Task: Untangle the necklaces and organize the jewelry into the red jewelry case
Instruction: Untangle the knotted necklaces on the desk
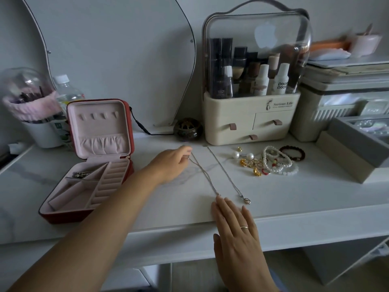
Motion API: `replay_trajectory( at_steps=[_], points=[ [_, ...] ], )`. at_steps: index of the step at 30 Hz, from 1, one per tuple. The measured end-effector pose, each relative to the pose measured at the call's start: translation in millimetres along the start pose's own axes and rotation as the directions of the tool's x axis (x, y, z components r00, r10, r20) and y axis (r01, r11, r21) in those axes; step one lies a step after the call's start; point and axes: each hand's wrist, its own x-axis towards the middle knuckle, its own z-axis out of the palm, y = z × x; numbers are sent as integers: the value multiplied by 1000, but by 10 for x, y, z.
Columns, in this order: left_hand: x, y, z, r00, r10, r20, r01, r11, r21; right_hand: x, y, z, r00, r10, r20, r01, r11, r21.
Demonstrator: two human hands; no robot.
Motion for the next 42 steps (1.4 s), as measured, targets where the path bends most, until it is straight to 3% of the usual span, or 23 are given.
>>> replay_trajectory(
  at_steps=[4,7,18,25,42],
  points=[
    [101,10,57,997,60,48,-70,967,244,1,32,4,1000,14,-6,-14,1000,8],
    [193,23,97,996,33,77,-56,945,321,-15,58,-2,1000,26,0,-26,1000,-5],
    [357,141,203,996,-56,66,31,943,331,-66,33,-23,998,55,-29,-54,998,43],
    [263,175,152,999,22,-38,-11,960,279,-64,26,-27,996,57,-66,-52,996,73],
    [407,294,201,999,-4,32,-7,941,338,-101,129,-47,996,52,-76,-40,987,154]
  ],
)
